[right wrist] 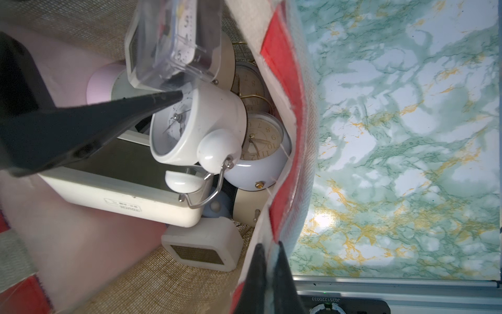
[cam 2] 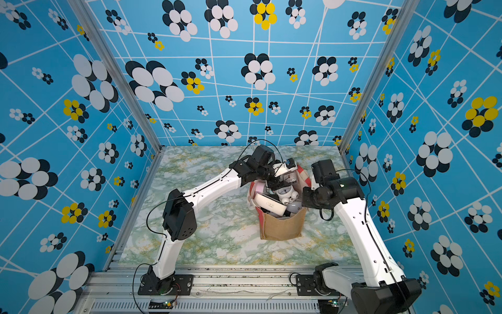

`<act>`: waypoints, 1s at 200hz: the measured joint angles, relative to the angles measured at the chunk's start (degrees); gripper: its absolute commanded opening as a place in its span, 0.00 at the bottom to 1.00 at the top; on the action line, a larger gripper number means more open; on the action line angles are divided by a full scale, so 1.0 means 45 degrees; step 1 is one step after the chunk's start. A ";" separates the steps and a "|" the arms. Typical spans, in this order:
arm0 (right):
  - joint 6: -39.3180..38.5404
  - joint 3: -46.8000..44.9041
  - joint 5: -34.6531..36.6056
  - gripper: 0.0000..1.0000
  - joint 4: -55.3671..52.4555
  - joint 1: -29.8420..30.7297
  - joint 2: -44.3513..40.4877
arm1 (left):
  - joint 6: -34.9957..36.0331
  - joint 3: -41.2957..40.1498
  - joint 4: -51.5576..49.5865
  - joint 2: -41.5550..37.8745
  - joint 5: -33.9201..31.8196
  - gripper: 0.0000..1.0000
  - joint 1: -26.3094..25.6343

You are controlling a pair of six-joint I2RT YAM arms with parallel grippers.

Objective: Put the alarm clock into the canvas bag
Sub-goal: Place the alarm at the canvas bag.

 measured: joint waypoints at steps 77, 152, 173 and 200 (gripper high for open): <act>0.0039 -0.0049 -0.0005 0.01 0.0087 0.0000 -0.0024 | -0.0656 -0.0253 0.0092 -0.0840 -0.0112 0.87 -0.0010; 0.0141 0.0063 0.0219 0.38 0.0238 -0.0015 0.0049 | -0.4143 -0.0369 -0.0962 -0.3439 -0.2482 0.80 0.0102; 0.0126 0.0539 0.0461 0.42 0.0311 -0.0092 0.0423 | -0.5882 -0.0345 -0.2093 -0.3959 -0.3303 0.81 0.0364; 0.0097 0.1083 0.0724 0.45 0.0617 -0.0316 0.1069 | -0.7791 -0.0850 -0.3453 -0.4600 -0.4172 0.82 0.0680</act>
